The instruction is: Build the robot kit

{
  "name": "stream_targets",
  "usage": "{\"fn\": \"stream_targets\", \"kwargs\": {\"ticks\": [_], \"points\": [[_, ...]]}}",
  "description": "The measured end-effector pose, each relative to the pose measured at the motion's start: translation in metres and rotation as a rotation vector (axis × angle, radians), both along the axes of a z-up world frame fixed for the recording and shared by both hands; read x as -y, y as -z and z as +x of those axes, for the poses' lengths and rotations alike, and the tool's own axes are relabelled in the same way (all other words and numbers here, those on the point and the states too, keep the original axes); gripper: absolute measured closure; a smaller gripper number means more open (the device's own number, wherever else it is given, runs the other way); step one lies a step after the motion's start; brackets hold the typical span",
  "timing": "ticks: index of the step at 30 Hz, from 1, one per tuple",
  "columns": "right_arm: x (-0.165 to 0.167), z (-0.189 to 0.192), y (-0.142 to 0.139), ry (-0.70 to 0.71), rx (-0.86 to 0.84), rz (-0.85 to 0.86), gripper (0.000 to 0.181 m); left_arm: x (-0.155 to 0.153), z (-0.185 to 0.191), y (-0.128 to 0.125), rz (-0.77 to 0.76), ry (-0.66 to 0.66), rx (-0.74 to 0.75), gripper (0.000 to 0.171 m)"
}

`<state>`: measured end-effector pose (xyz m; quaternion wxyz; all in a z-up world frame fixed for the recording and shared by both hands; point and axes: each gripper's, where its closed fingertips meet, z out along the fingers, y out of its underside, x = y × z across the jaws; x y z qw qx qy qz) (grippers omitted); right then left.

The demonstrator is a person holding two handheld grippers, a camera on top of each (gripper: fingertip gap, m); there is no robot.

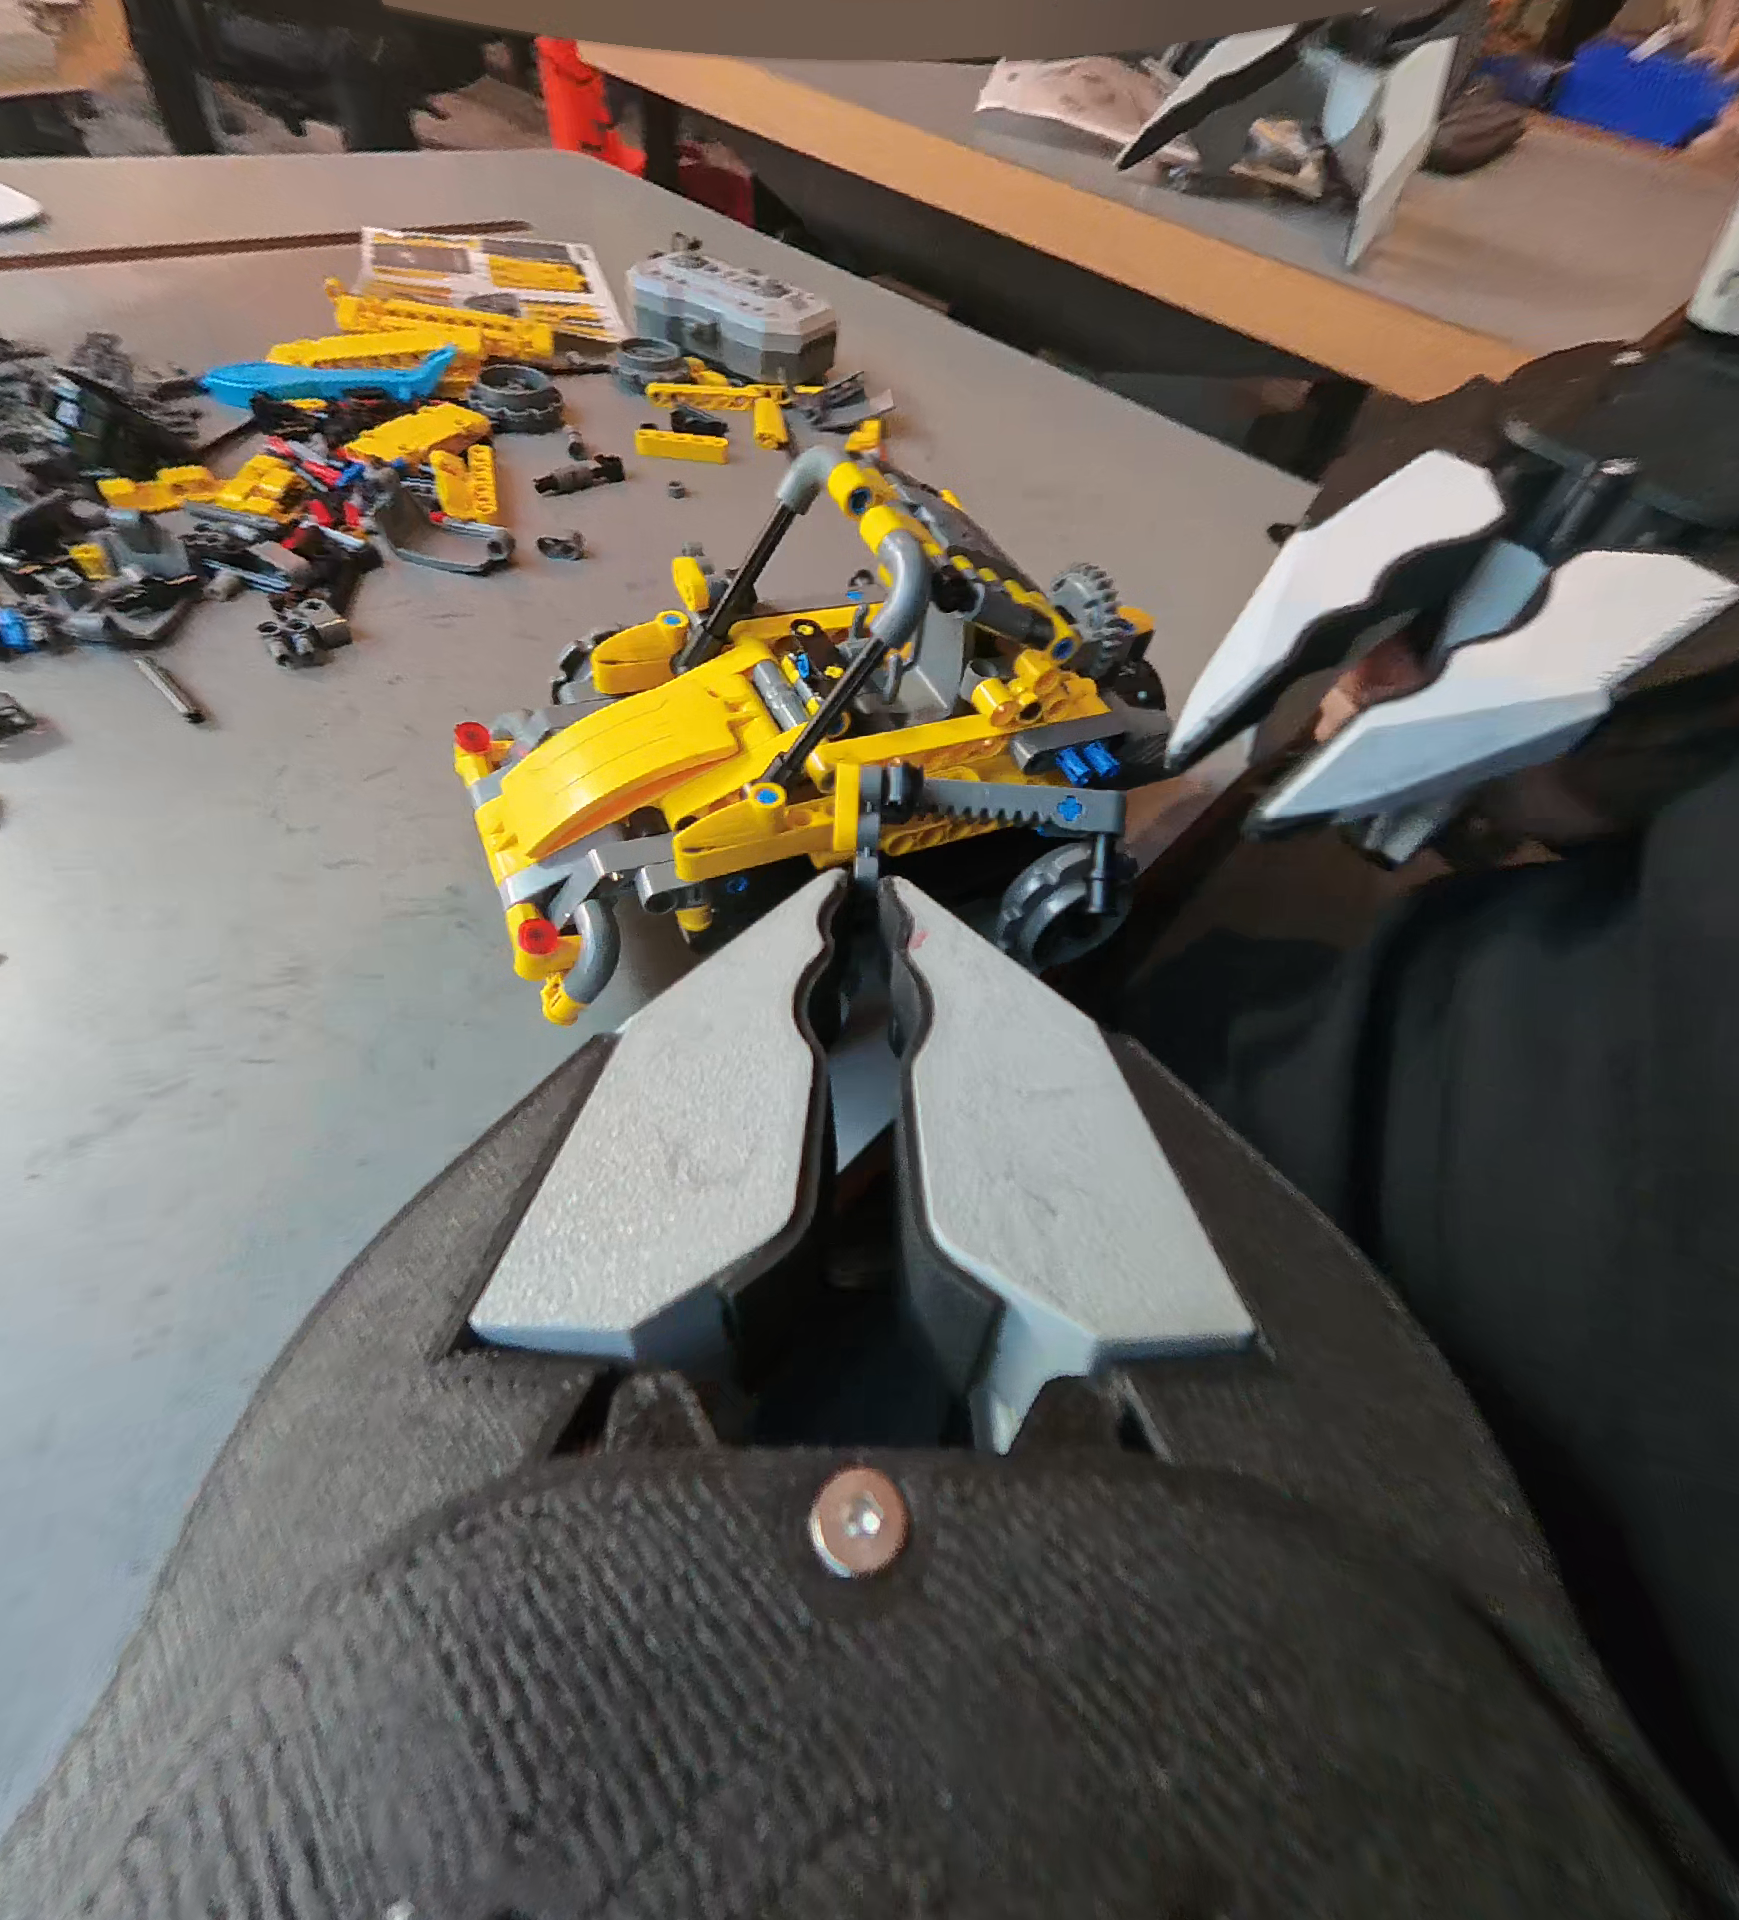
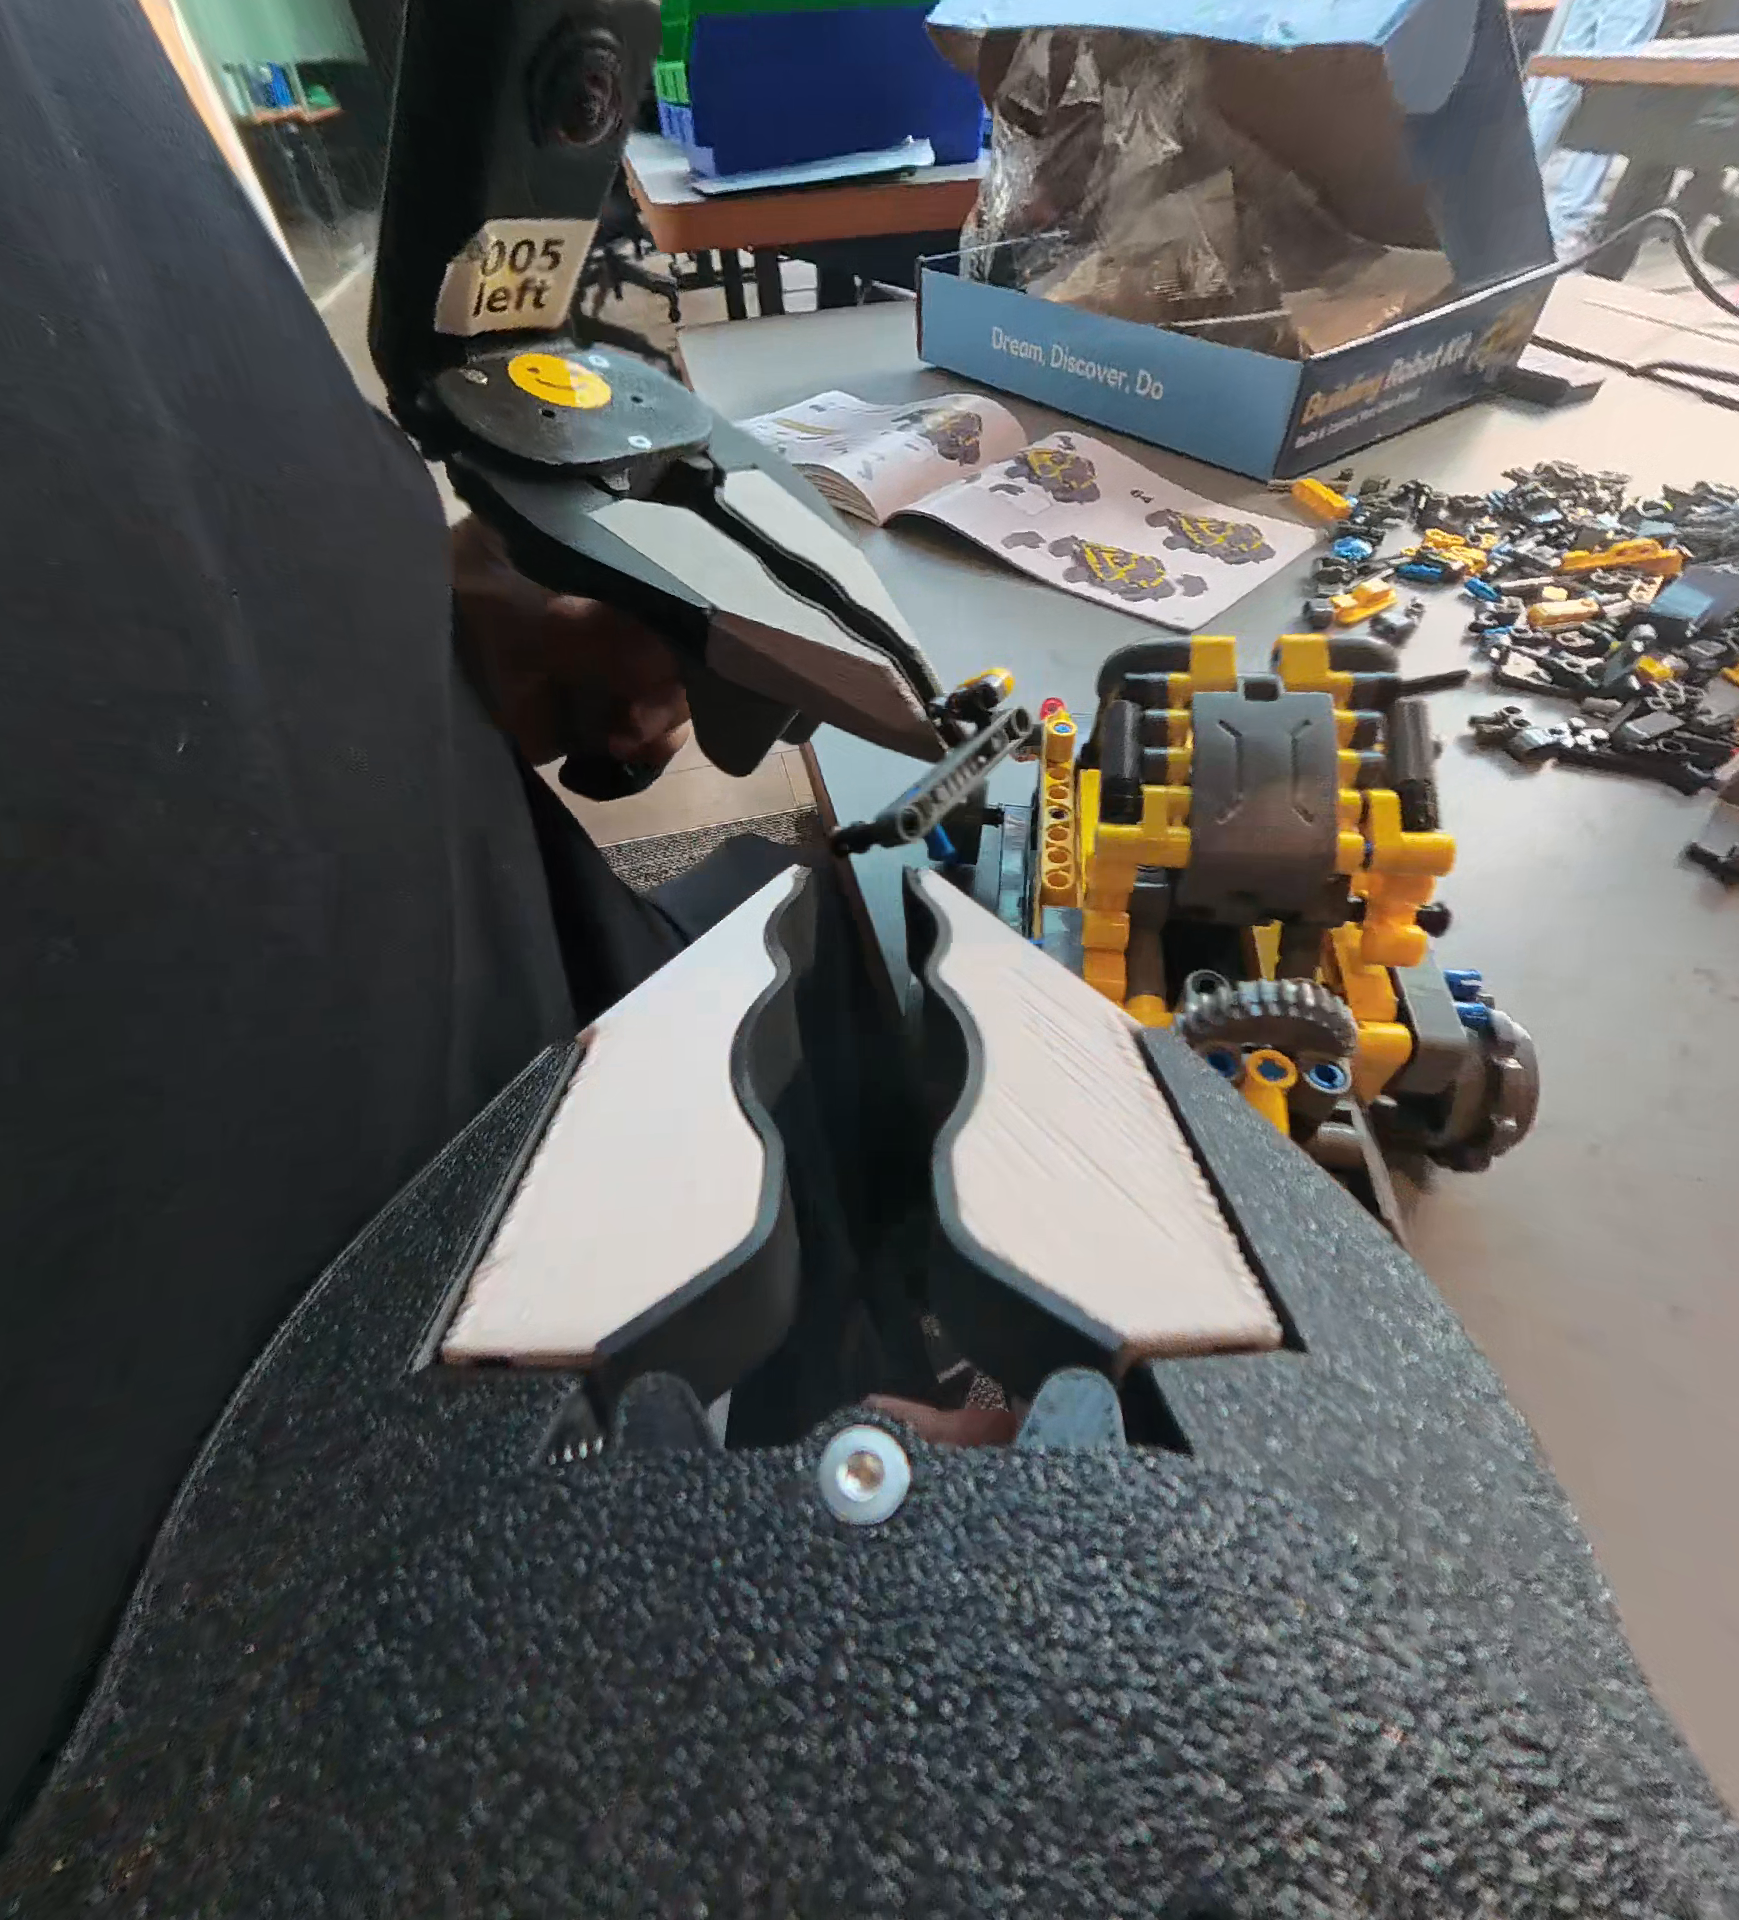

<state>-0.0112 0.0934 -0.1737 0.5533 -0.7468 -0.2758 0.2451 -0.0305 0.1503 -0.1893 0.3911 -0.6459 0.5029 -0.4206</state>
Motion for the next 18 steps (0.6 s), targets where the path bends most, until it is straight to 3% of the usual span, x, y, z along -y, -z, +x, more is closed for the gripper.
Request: {"fn": "stream_targets", "kwargs": {"ticks": [6,18], "points": [[-0.010,0.004,-0.001,0.077,0.014,-0.037,0.163,-0.001,-0.002,0.003,-0.026,0.050,0.043,0.170],[-0.016,-0.008,0.010,0.099,0.081,-0.038,0.157,0.000,0.002,0.000,-0.023,0.054,0.051,0.170]]}}
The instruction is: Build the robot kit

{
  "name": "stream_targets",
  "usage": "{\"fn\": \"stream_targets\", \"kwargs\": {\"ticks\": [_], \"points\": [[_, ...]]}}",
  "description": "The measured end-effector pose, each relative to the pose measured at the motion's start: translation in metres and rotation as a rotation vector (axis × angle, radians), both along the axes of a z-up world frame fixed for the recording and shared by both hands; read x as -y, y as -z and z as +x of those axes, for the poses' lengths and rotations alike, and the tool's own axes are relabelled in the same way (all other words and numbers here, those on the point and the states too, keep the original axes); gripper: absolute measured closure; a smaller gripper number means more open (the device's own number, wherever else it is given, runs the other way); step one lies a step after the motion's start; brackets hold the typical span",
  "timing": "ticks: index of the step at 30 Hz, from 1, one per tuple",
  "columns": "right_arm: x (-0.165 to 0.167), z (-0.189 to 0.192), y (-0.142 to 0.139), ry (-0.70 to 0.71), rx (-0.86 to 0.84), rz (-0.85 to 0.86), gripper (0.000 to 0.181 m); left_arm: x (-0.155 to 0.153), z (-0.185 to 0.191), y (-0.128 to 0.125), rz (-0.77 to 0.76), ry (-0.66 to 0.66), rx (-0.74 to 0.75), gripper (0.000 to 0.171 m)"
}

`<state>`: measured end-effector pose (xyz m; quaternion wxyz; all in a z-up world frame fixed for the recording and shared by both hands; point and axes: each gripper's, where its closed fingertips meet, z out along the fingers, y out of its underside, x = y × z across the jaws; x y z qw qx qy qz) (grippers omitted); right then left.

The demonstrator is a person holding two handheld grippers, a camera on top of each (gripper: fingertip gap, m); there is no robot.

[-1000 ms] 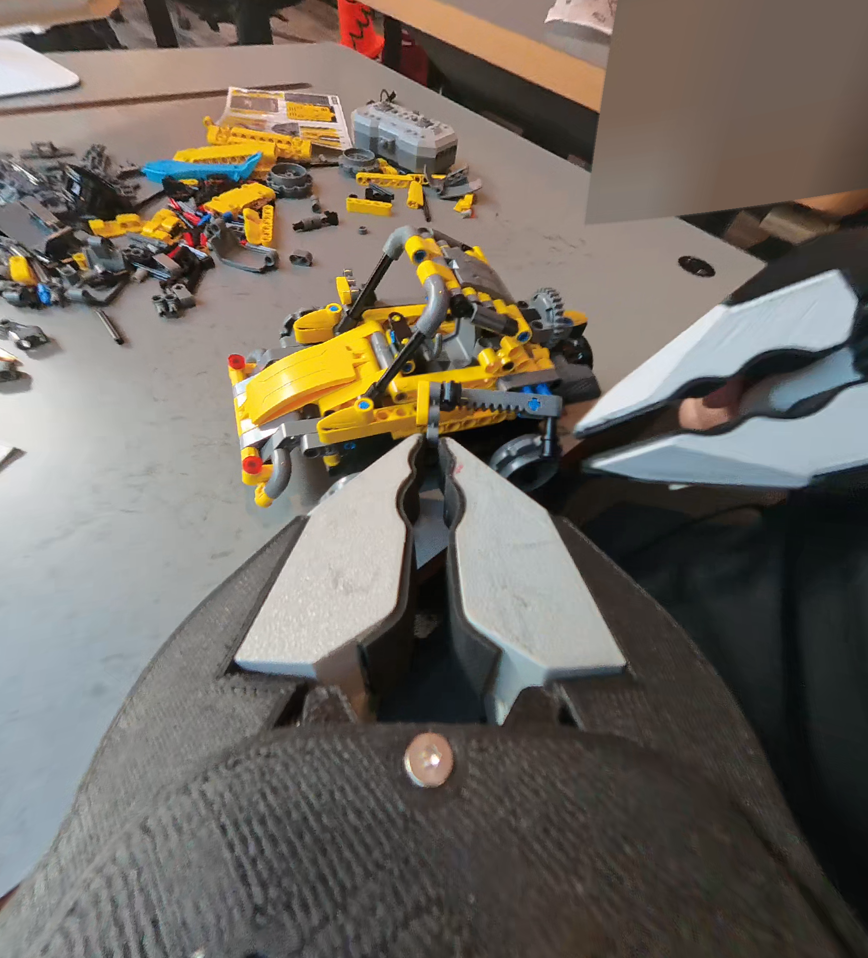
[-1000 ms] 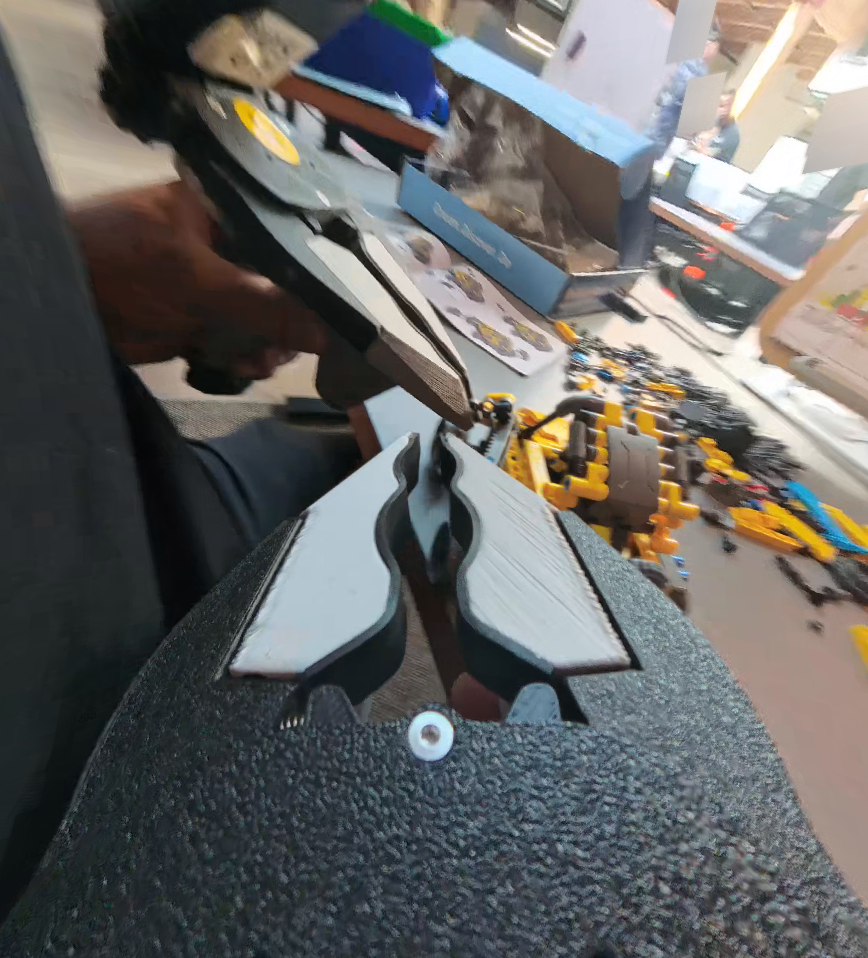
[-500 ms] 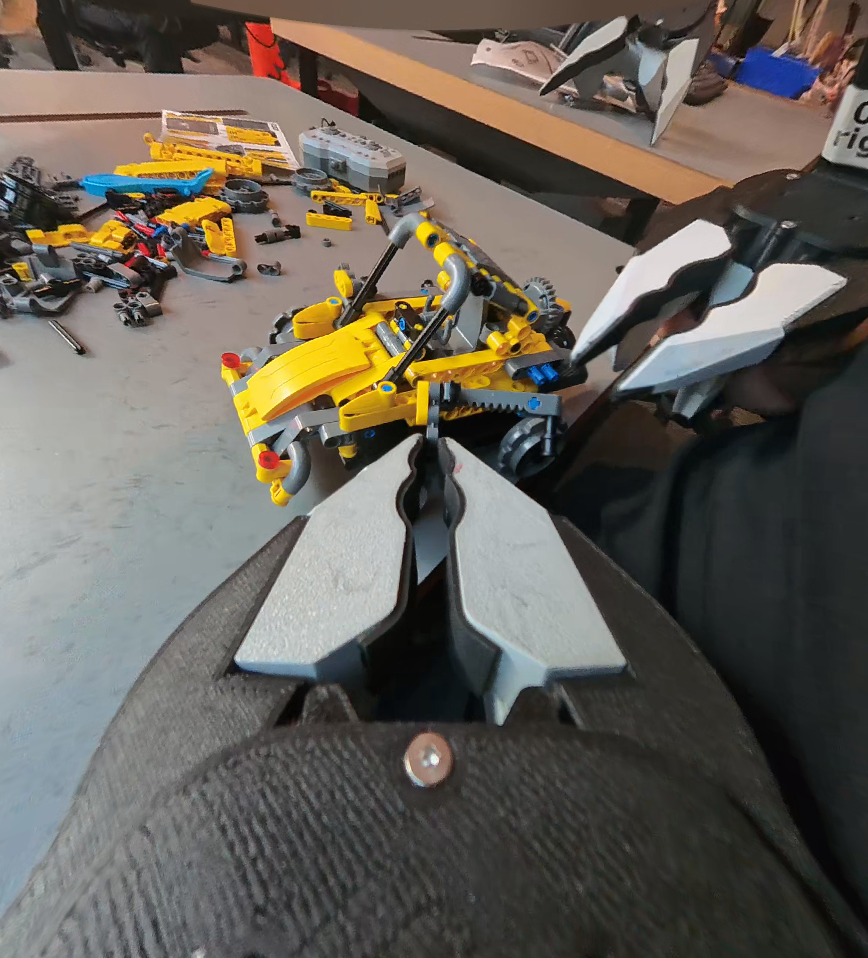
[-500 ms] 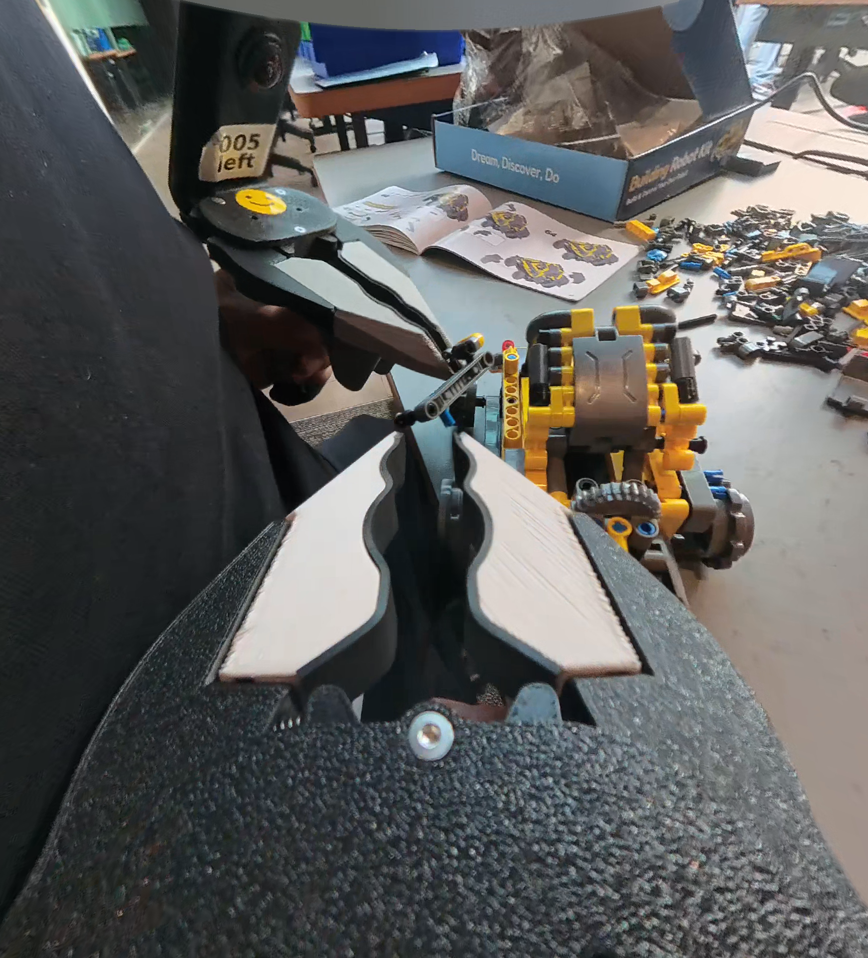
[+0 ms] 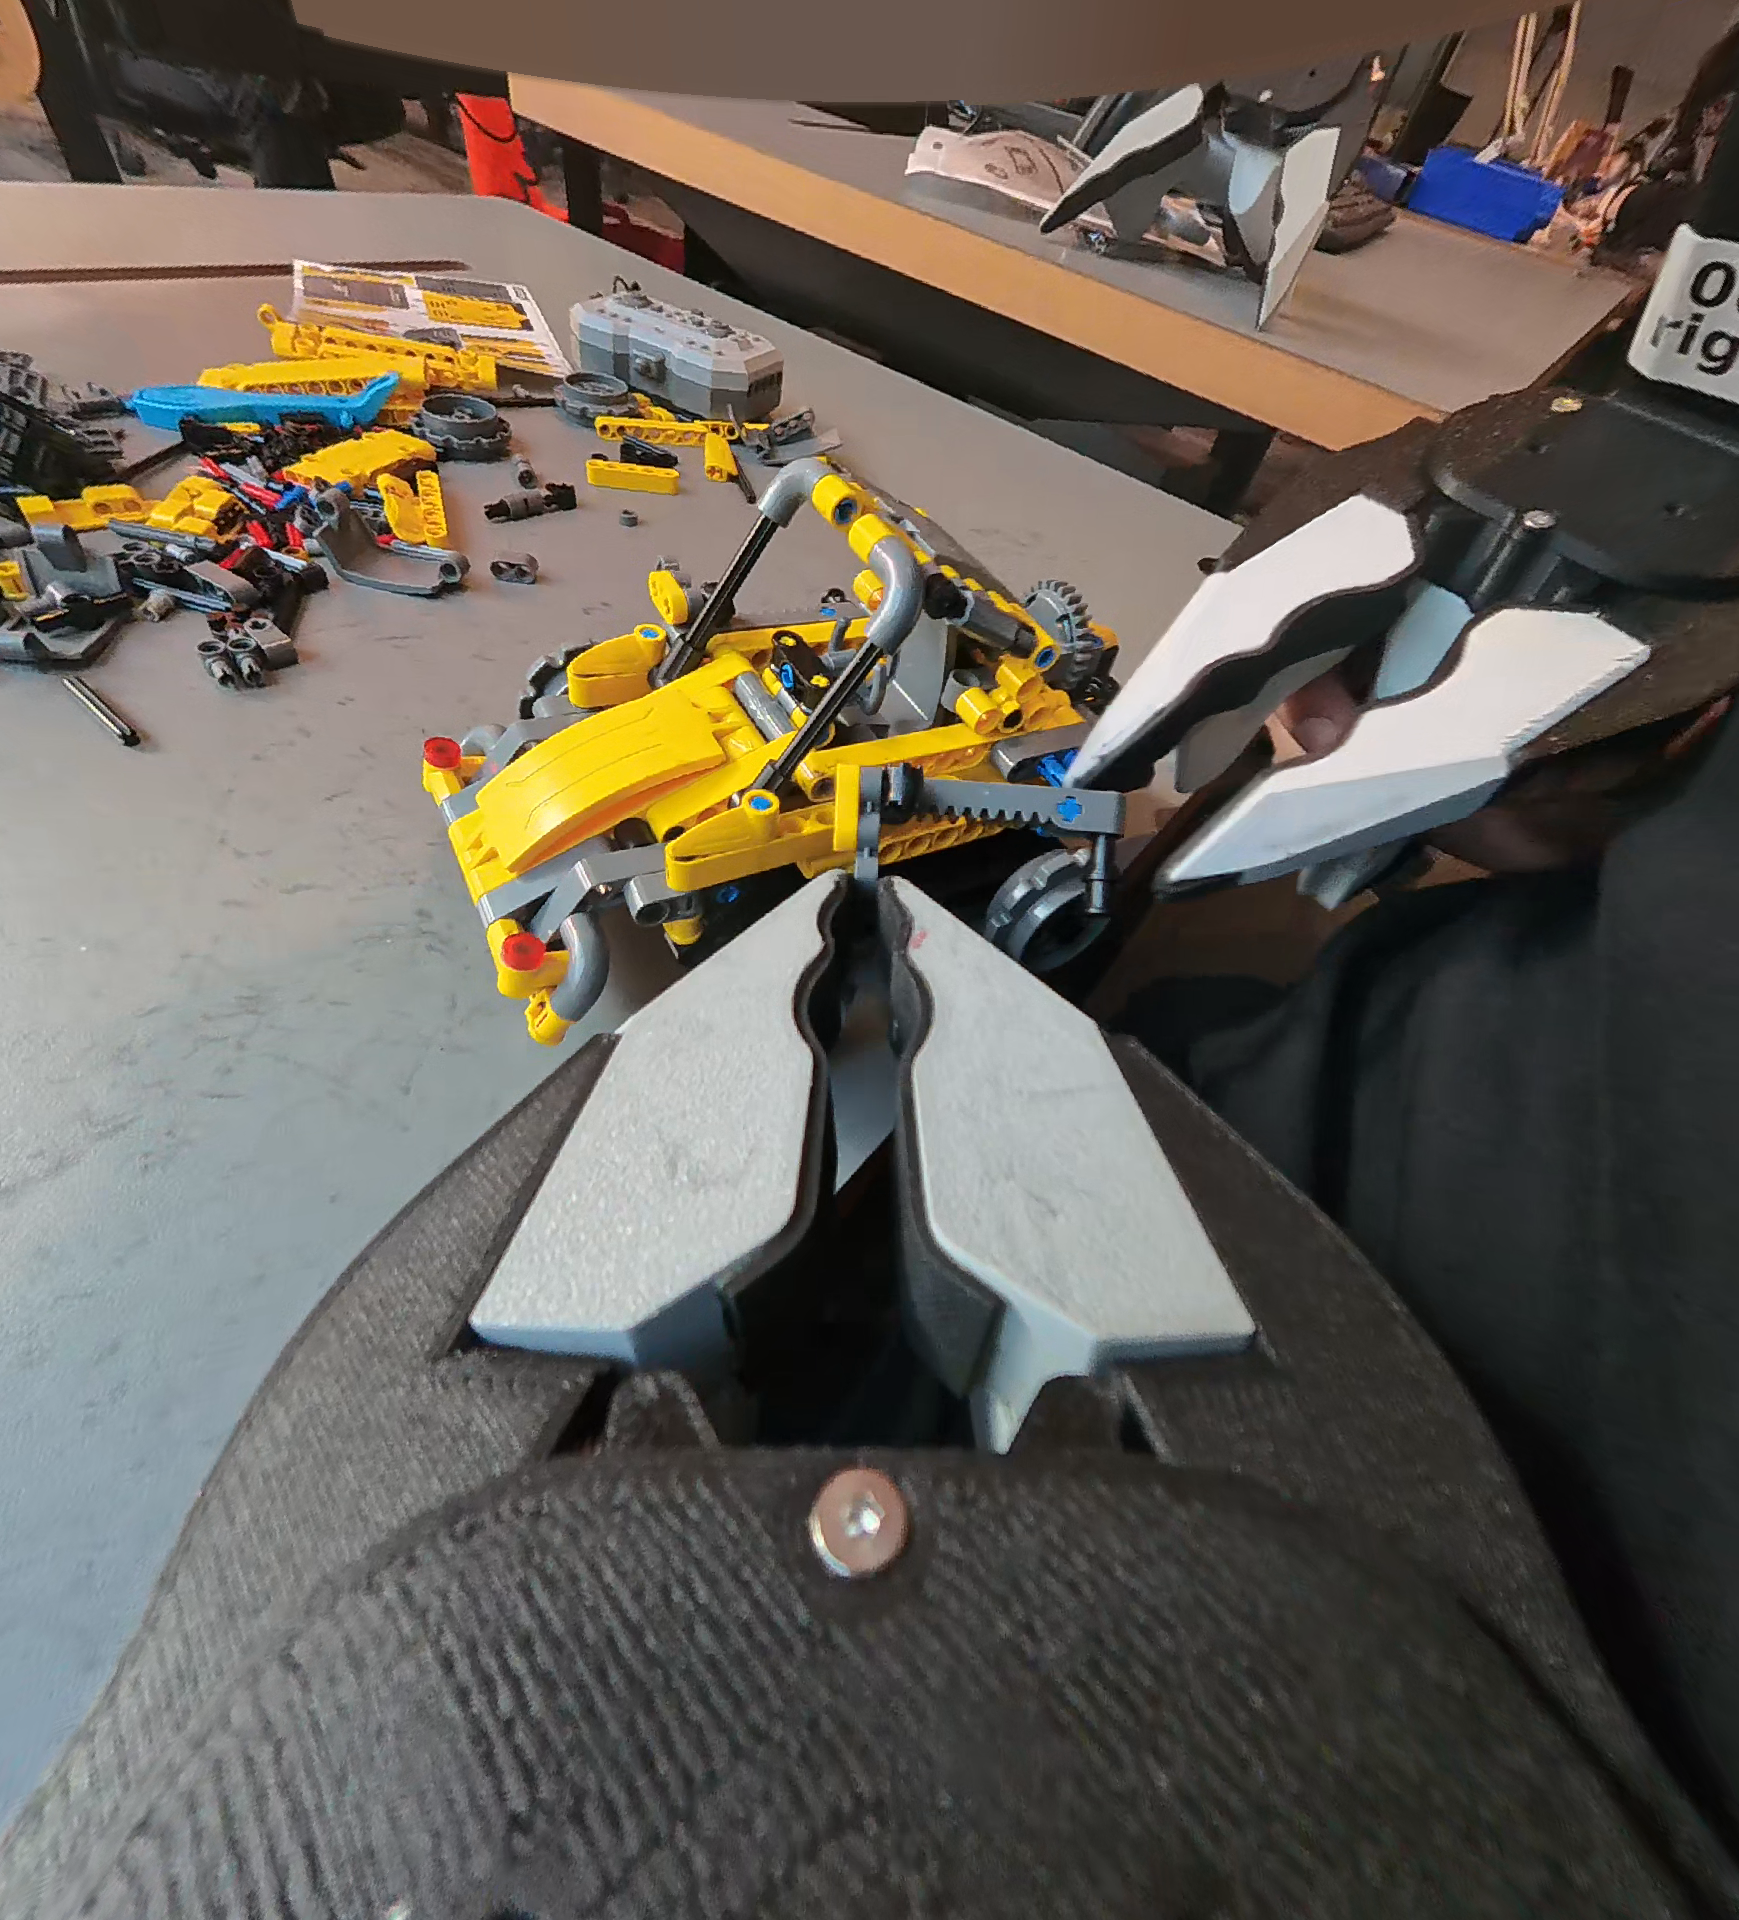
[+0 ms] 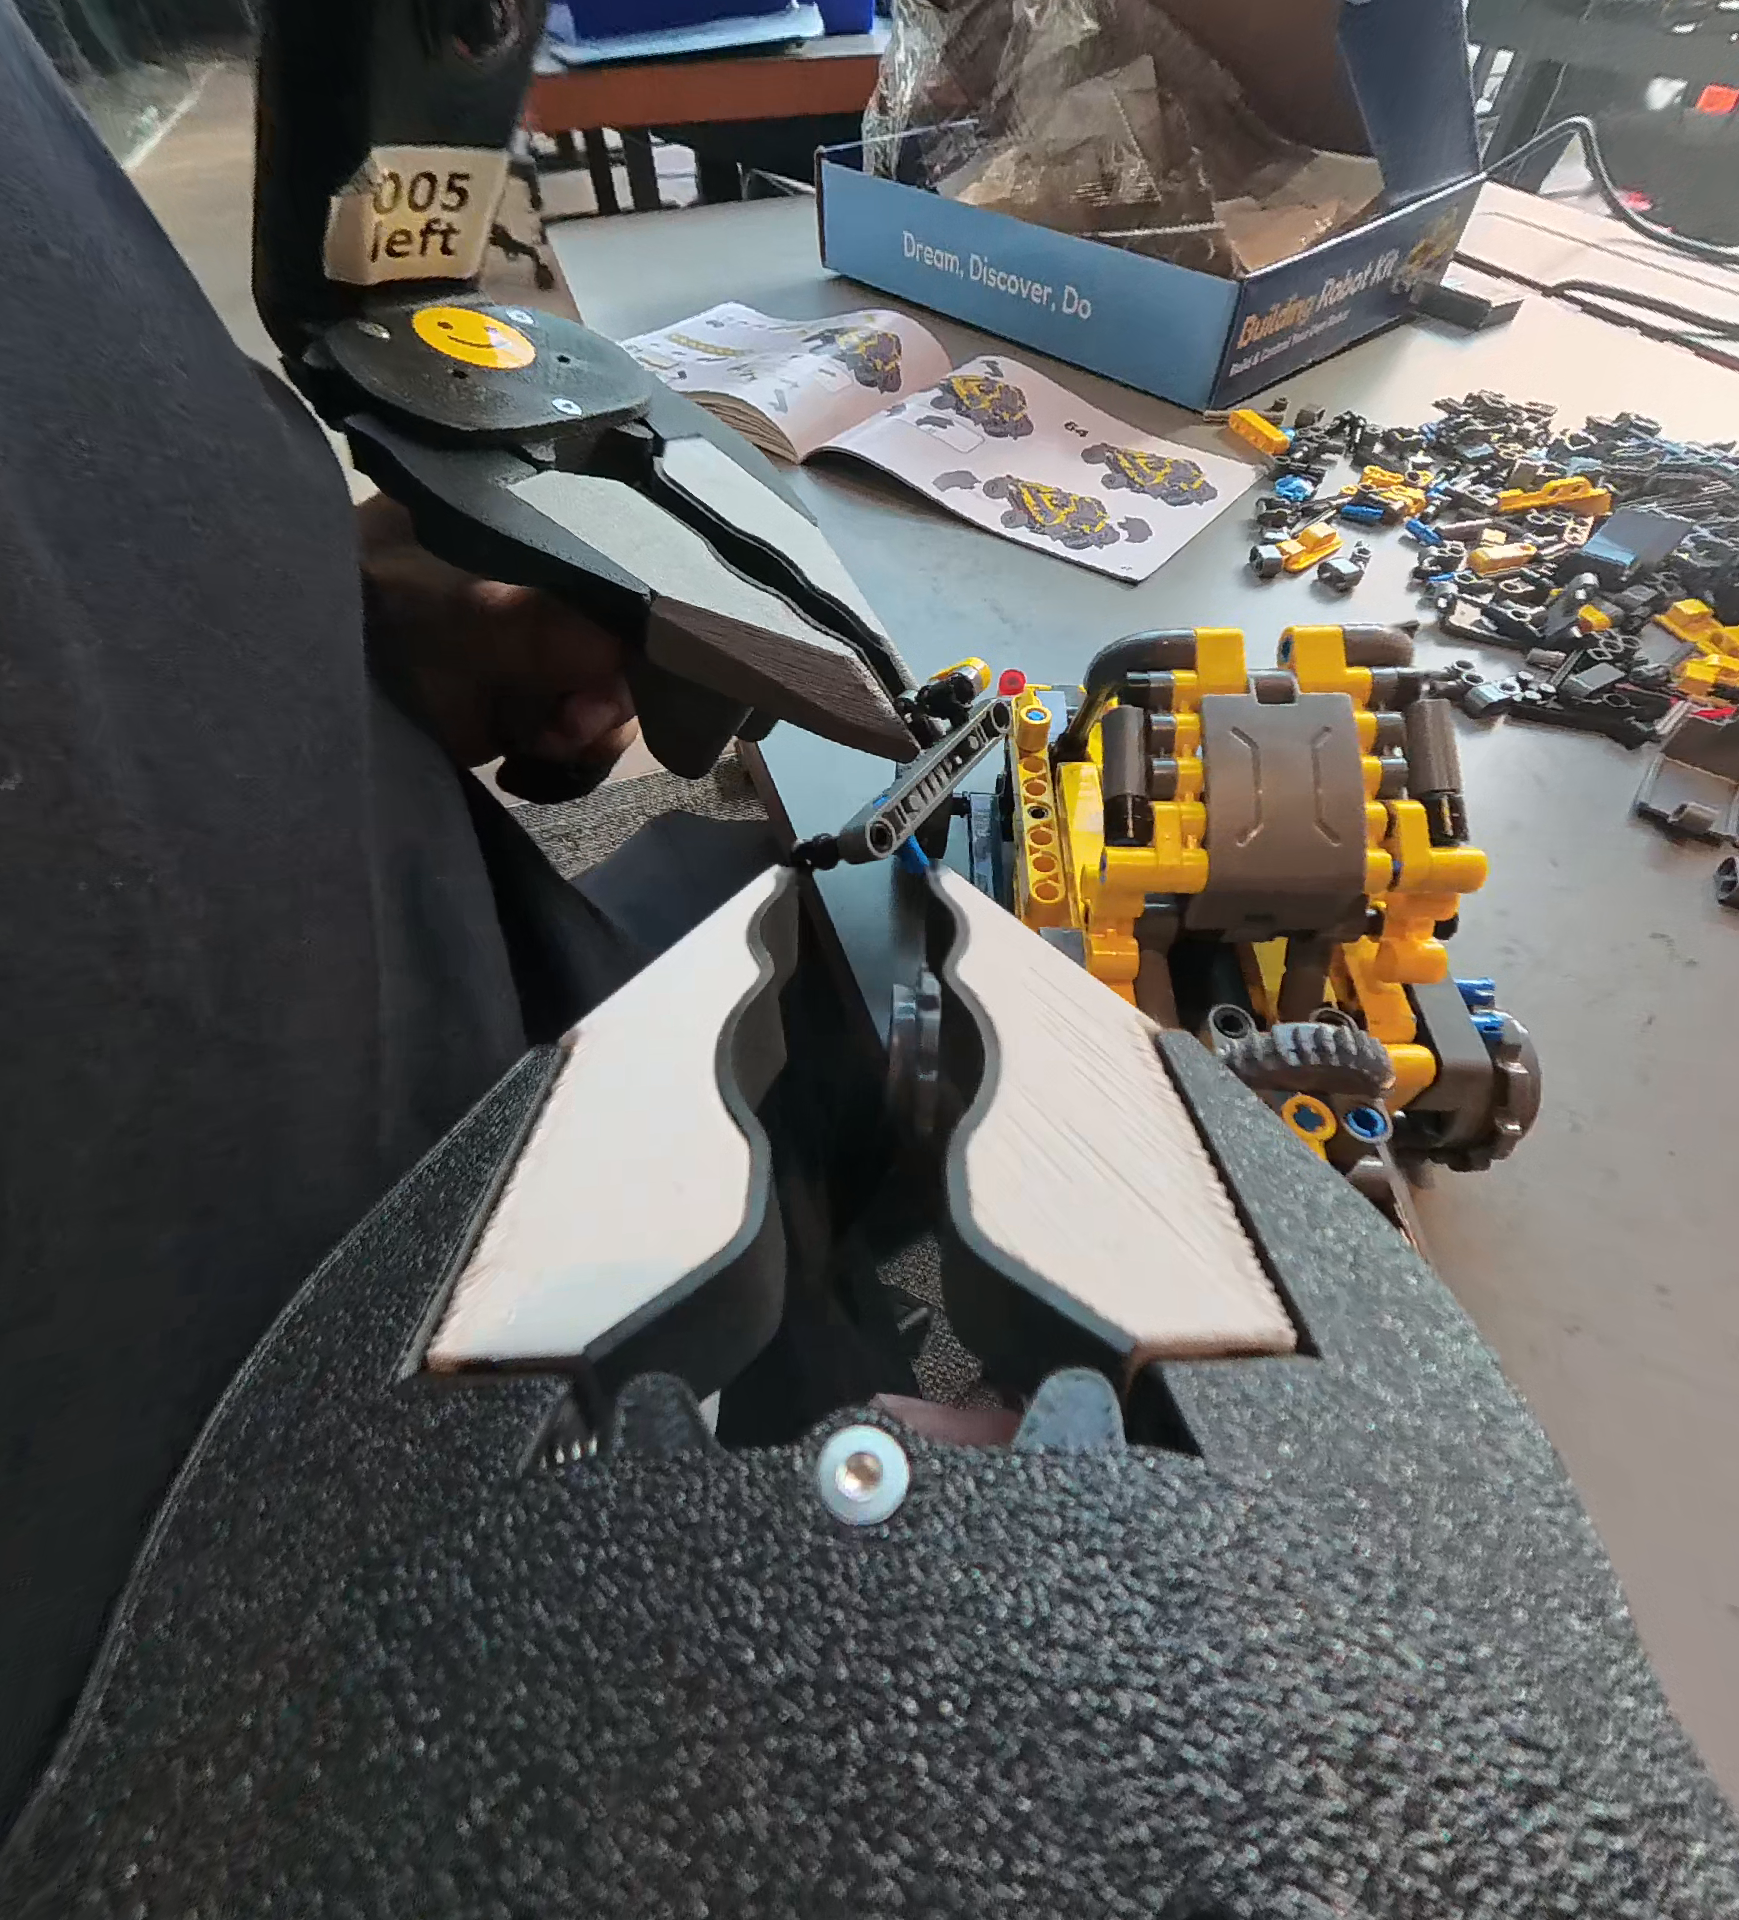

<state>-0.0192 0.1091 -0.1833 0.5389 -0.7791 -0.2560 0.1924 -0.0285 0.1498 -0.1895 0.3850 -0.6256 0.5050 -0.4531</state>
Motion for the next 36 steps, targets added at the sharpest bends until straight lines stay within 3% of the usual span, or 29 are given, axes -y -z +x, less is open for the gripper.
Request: {"fn": "stream_targets", "kwargs": {"ticks": [9,13,15,25,28,36], "points": [[-0.005,-0.007,0.008,-0.001,0.017,-0.025,0.156,0.002,-0.003,-0.002,0.004,-0.008,-0.004,0.170],[-0.005,-0.011,0.007,-0.007,0.026,-0.013,0.179,0.004,-0.004,-0.004,0.009,0.002,0.002,0.170],[-0.004,-0.011,0.004,-0.006,0.031,-0.003,0.181,0.004,-0.004,-0.002,0.018,0.000,-0.003,0.170],[-0.003,-0.015,-0.004,-0.021,-0.106,-0.041,0.158,0.006,-0.005,-0.005,0.034,0.009,0.009,0.169],[0.000,-0.020,-0.002,-0.042,-0.114,-0.057,0.143,0.003,-0.005,-0.003,0.049,-0.007,-0.004,0.170],[-0.005,-0.017,0.003,0.032,-0.104,-0.093,0.156,0.011,-0.004,-0.004,0.081,-0.002,-0.003,0.170]]}}
